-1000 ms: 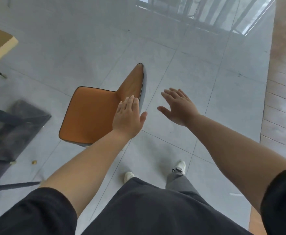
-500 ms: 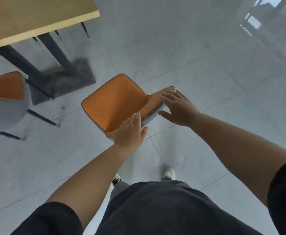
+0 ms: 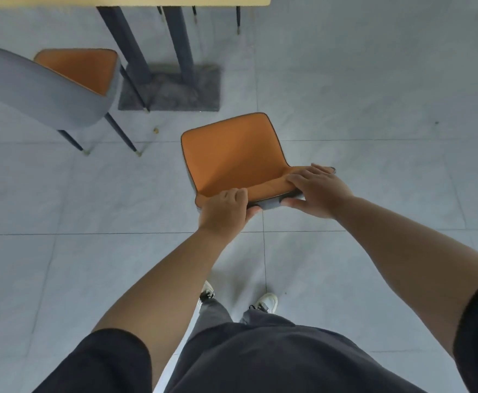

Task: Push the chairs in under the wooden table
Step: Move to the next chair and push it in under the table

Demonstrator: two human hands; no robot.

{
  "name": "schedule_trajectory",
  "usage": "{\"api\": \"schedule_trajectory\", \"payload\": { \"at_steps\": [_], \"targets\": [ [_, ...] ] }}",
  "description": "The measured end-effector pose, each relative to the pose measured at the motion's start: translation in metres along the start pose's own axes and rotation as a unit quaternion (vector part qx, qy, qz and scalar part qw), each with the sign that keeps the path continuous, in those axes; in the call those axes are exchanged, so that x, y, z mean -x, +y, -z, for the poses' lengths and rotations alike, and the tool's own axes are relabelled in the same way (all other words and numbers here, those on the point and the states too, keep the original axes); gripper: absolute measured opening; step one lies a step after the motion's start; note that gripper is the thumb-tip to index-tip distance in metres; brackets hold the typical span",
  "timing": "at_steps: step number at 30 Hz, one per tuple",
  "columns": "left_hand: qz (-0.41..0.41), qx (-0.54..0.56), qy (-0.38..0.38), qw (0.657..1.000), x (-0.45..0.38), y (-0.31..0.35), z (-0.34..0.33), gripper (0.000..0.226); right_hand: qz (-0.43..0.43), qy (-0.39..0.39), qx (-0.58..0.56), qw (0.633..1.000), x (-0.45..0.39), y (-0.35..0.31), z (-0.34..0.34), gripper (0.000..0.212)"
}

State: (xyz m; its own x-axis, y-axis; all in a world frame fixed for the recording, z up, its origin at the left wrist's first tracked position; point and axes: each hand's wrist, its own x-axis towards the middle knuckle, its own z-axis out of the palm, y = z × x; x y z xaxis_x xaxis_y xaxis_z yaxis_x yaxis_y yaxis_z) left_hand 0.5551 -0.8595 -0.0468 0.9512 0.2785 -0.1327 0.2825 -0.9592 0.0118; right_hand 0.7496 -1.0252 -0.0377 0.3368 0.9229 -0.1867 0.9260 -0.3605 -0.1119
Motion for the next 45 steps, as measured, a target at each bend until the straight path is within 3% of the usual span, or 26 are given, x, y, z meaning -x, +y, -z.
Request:
{"api": "schedule_trajectory", "payload": {
  "at_steps": [3,10,27,39,45],
  "targets": [
    [0.01,0.007,0.012,1.0,-0.003,-0.016,-0.001,0.074,0.01,0.002,-0.012,1.0,-0.013,-0.002,0.002,0.072],
    [0.029,-0.002,0.015,0.999,-0.02,-0.062,0.001,0.07,0.013,0.011,-0.029,0.999,-0.055,-0.016,0.003,0.068],
    [-0.039,0.017,0.029,0.999,-0.104,-0.242,0.011,0.057,-0.068,0.09,-0.051,0.992,-0.208,-0.076,0.014,0.061],
    [-0.008,0.078,-0.014,0.997,-0.19,-0.31,0.025,0.047,-0.122,0.042,-0.045,0.991,-0.308,-0.066,0.043,0.066],
    [-0.008,0.078,-0.005,0.997,-0.239,-0.322,0.033,0.054,-0.126,0.019,-0.048,0.991,-0.348,-0.032,0.059,0.063]
  ]
}}
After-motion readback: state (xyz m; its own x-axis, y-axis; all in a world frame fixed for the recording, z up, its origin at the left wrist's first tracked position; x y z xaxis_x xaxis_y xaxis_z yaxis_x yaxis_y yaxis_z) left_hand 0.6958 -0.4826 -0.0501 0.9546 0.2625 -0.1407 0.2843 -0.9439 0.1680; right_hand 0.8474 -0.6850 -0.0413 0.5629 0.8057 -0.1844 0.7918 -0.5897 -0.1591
